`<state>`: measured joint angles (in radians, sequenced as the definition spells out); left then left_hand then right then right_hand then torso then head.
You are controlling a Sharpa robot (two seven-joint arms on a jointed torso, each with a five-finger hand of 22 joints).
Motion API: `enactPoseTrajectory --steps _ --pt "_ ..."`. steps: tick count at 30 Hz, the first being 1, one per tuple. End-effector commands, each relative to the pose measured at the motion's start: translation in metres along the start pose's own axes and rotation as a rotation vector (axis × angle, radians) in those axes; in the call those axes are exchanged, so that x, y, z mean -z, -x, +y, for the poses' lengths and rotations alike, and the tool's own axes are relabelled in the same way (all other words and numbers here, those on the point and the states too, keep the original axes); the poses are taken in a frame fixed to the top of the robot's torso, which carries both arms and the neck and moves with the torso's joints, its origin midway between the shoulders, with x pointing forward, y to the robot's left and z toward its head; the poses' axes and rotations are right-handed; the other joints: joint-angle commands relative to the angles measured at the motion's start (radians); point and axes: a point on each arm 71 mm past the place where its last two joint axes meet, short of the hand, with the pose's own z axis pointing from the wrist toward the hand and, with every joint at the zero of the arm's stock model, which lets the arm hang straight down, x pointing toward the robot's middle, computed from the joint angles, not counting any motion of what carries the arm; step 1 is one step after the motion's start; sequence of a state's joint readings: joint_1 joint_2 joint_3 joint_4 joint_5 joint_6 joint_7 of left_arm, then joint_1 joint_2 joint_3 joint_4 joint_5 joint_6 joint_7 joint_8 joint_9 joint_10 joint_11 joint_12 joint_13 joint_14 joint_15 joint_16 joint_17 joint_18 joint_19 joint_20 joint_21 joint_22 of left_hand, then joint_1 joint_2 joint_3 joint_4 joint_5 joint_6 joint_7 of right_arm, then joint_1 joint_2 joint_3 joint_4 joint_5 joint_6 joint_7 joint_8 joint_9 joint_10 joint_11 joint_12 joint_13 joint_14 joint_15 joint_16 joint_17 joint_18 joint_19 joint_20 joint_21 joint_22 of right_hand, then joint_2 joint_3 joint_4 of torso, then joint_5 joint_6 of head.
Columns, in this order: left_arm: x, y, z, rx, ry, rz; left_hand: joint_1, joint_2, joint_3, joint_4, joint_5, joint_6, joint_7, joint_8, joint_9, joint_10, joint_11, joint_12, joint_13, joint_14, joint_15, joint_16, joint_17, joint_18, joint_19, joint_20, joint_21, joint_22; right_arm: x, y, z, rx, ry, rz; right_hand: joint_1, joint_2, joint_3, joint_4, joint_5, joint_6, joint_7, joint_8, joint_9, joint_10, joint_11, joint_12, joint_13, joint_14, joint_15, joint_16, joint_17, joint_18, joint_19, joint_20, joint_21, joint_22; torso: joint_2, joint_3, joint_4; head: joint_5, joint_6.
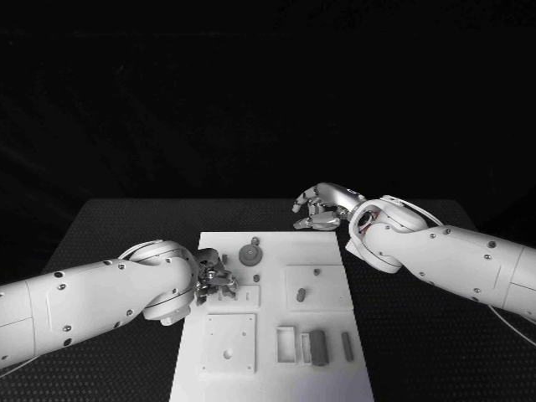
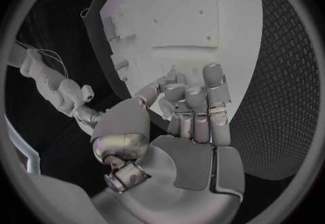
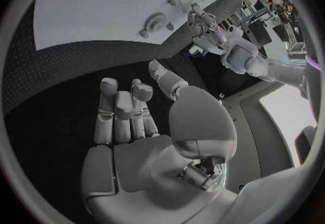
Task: Assemble the parts on the task board
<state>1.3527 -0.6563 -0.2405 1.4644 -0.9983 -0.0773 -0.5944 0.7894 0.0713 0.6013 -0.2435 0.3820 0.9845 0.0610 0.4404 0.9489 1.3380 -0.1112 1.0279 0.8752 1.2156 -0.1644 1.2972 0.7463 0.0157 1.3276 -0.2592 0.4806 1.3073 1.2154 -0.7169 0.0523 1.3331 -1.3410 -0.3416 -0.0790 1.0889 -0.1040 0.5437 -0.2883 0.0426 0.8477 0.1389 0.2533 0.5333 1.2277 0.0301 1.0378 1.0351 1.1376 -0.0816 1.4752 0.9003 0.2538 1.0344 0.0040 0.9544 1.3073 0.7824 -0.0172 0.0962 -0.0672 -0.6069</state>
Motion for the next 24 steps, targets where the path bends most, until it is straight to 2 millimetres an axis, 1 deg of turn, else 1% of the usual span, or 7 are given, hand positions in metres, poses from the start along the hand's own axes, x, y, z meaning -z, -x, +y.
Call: enactPoseTrajectory --steps 1,7,15,24 --pt "-0.0002 -0.0018 -0.0021 -0.014 -0.005 -0.003 0.008 0.008 0.048 -0.041 0.000 0.182 -0.078 -0.001 0.009 -0.004 -0.015 -0.007 -0.001 0.031 -0.034 0.004 -0.002 0.002 0.002 -0.003 -0.005 0.014 -0.0001 -0.0008 0.0011 0.001 0.007 0.010 0.012 -0.001 -0.003 -0.005 0.006 0.003 0.003 -0.003 -0.001 0.006 -0.003 -0.006 -0.002 0.002 0.002 -0.004 -0.002 0.008 -0.001 0.004 -0.006 0.014 0.001 -0.0007 0.0001 -0.001 -0.001" --pt "-0.0006 -0.0026 -0.0028 -0.011 -0.007 -0.007 0.006 0.008 0.047 -0.040 -0.001 0.184 -0.078 -0.002 0.010 -0.004 -0.015 -0.007 -0.002 0.032 -0.034 0.006 -0.006 0.001 0.002 -0.003 -0.005 0.014 -0.0001 -0.0009 0.0012 0.001 0.007 0.011 0.013 -0.001 -0.003 -0.005 0.006 0.003 0.003 -0.003 -0.001 0.006 -0.003 -0.006 -0.002 0.002 0.002 -0.004 -0.002 0.008 -0.001 0.004 -0.006 0.014 0.000 -0.0004 0.0005 -0.002 -0.002" --pt "-0.0004 -0.0028 -0.0047 -0.026 -0.013 -0.018 0.001 0.007 0.046 -0.039 -0.012 0.188 -0.078 -0.008 0.011 -0.002 -0.015 -0.007 -0.005 0.033 -0.033 0.010 -0.014 0.000 0.004 -0.004 -0.007 0.014 -0.0002 -0.0010 0.0015 0.001 0.008 0.011 0.014 -0.001 -0.004 -0.005 0.006 0.003 0.003 -0.003 -0.001 0.006 -0.003 -0.006 -0.002 0.002 0.002 -0.004 -0.002 0.008 -0.001 0.004 -0.006 0.014 -0.001 -0.0002 0.0004 -0.002 -0.002" --pt "-0.0005 -0.0038 -0.0088 -0.060 -0.024 -0.038 0.000 0.006 0.047 -0.038 -0.013 0.190 -0.078 -0.010 0.012 -0.001 -0.015 -0.007 -0.006 0.033 -0.033 0.012 -0.017 0.000 0.005 -0.004 -0.007 0.015 -0.0001 -0.0009 0.0014 0.001 0.008 0.011 0.014 -0.001 -0.005 -0.005 0.006 0.003 0.003 -0.003 -0.001 0.006 -0.003 -0.006 -0.002 0.002 0.002 -0.004 -0.002 0.008 -0.002 0.004 -0.006 0.014 0.000 0.0004 0.0001 -0.003 0.001"
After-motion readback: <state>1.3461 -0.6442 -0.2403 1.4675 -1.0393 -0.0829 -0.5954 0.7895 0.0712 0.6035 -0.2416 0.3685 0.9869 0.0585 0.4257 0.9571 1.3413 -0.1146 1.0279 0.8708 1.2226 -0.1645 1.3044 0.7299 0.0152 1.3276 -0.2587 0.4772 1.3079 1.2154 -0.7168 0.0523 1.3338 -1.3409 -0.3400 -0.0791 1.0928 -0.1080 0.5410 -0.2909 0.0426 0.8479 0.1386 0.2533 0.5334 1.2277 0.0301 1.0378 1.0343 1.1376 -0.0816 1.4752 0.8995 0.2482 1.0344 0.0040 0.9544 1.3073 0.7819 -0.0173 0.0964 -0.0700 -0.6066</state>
